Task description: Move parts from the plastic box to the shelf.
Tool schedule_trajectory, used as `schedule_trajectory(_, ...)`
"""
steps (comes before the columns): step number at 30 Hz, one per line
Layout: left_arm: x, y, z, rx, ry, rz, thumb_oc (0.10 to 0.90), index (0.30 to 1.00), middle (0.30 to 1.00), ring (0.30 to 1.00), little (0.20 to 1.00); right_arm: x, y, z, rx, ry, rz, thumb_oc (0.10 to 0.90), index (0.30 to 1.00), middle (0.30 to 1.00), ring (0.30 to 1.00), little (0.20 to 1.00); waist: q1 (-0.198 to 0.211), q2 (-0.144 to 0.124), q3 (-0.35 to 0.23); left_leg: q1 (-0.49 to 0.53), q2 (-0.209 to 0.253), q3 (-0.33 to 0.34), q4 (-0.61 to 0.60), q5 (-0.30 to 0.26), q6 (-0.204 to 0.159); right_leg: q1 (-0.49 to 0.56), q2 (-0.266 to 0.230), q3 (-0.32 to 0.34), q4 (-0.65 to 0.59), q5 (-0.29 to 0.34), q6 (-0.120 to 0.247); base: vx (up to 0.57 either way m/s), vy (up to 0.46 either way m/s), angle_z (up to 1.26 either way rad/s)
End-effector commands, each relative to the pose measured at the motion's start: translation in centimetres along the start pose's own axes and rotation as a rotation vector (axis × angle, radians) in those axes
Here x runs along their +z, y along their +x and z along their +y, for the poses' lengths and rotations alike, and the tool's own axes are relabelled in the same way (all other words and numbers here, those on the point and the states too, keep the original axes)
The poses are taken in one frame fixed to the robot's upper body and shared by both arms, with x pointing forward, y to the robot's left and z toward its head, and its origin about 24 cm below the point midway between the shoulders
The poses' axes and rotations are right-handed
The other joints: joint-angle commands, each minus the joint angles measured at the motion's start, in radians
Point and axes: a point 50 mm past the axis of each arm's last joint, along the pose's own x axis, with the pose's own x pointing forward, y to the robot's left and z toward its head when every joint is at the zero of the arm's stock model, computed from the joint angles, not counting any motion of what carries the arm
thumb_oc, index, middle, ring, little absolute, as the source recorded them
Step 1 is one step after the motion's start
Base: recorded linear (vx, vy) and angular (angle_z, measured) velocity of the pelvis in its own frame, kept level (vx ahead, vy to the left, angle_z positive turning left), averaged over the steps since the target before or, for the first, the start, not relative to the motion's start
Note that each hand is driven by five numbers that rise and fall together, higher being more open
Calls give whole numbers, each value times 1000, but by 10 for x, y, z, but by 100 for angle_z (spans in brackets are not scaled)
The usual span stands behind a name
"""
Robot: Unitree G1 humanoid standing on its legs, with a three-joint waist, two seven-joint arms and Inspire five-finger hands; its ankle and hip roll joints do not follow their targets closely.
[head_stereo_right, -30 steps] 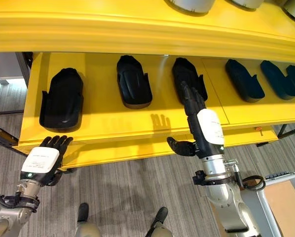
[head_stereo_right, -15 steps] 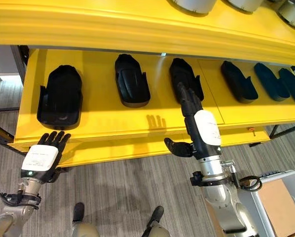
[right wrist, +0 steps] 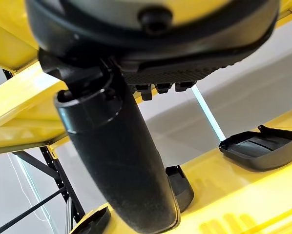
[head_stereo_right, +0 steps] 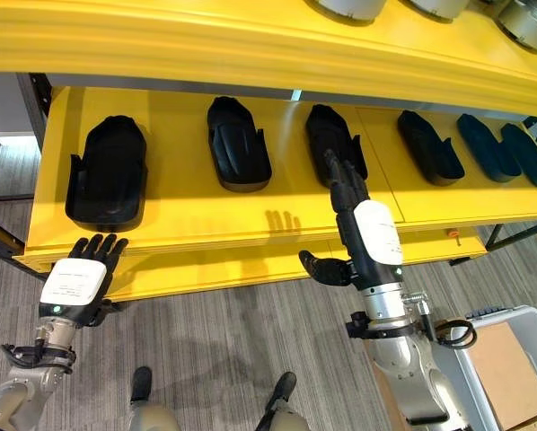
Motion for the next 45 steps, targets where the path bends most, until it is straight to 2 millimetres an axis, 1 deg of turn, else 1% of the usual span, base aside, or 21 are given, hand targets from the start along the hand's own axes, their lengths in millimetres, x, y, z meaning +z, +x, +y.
schedule_trajectory(1, -11, 27, 14, 17, 93, 12, 900, 1000, 1000, 1000, 1000, 32, 29, -40, -230, -36, -225, 900, 1000, 1000, 1000, 1000, -49, 2, 5, 53, -74, 75, -7, -64, 100, 113, 39, -52, 47, -147, 8, 0, 0, 0)
schedule_trajectory(9, -11, 31, 26, 50, 106, -8, 900, 1000, 1000, 1000, 1000, 31, 29, -40, -225, -40, -217, 900, 1000, 1000, 1000, 1000, -55, 15, 3, 65, -76, 81, -7, -69, 102, 116, 39, -45, 50, -152, 6, 2, 0, 0)
schedule_trajectory(19, -16, 32, 39, 79, 121, 0, 900, 1000, 1000, 1000, 1000, 29, 29, -41, -219, -54, -197, 900, 1000, 1000, 1000, 1000, -58, 31, -1, 73, -78, 84, -7, -75, 105, 120, 37, -42, 52, -155, 6, 0, 0, 0)
schedule_trajectory(26, -17, 34, 46, 108, 121, 1, 900, 1000, 1000, 1000, 1000, 28, 29, -41, -218, -55, -189, 900, 1000, 1000, 1000, 1000, -59, 33, -2, 75, -81, 84, -7, -77, 107, 122, 36, -44, 52, -155, 6, 0, 0, 0)
schedule_trajectory(35, -16, 35, 53, 143, 120, -2, 900, 1000, 1000, 1000, 1000, 27, 29, -41, -219, -51, -184, 900, 1000, 1000, 1000, 1000, -61, 28, -1, 77, -80, 83, -7, -79, 108, 120, 37, -38, 53, -155, 5, 0, 0, 0)
schedule_trajectory(45, -12, 37, 64, 193, 103, -12, 900, 1000, 1000, 1000, 1000, 27, 29, -42, -224, -57, -180, 900, 1000, 1000, 1000, 1000, -59, 27, 4, 75, -82, 80, -7, -81, 110, 121, 36, -37, 54, -155, 6, 0, 0, 0)
